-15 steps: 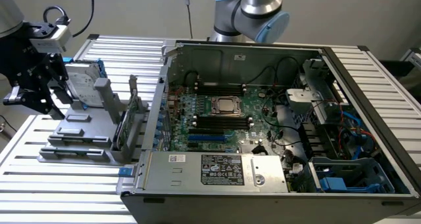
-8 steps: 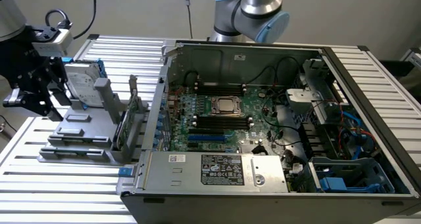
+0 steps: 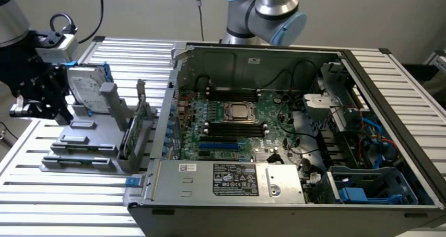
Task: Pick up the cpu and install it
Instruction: 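Install the second cpu locking lever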
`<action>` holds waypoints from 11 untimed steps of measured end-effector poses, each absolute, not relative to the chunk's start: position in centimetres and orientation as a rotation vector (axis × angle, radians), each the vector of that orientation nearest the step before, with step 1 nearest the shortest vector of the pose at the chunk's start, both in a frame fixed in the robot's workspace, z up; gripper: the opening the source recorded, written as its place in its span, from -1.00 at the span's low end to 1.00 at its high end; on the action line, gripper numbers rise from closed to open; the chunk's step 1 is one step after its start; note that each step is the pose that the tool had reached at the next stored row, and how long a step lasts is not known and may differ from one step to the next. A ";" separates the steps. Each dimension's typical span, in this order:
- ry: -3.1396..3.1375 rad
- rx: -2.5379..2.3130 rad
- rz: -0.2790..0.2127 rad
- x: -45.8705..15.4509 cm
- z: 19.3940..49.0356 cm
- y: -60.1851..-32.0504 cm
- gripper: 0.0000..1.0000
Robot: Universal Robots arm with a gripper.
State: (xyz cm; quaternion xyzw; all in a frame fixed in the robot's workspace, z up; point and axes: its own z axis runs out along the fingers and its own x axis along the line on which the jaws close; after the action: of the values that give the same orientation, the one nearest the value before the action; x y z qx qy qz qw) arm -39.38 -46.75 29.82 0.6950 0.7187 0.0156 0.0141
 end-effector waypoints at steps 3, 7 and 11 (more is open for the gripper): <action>2.238 2.164 0.049 -39.4 29.8 -46.8 -0.79; 2.238 2.164 0.049 -39.4 29.8 -46.8 -0.79; 2.238 2.164 0.049 -39.4 29.8 -46.8 -0.79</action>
State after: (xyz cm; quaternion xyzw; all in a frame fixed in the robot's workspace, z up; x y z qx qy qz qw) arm -39.38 -46.75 29.77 0.6951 0.7186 0.0157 0.0141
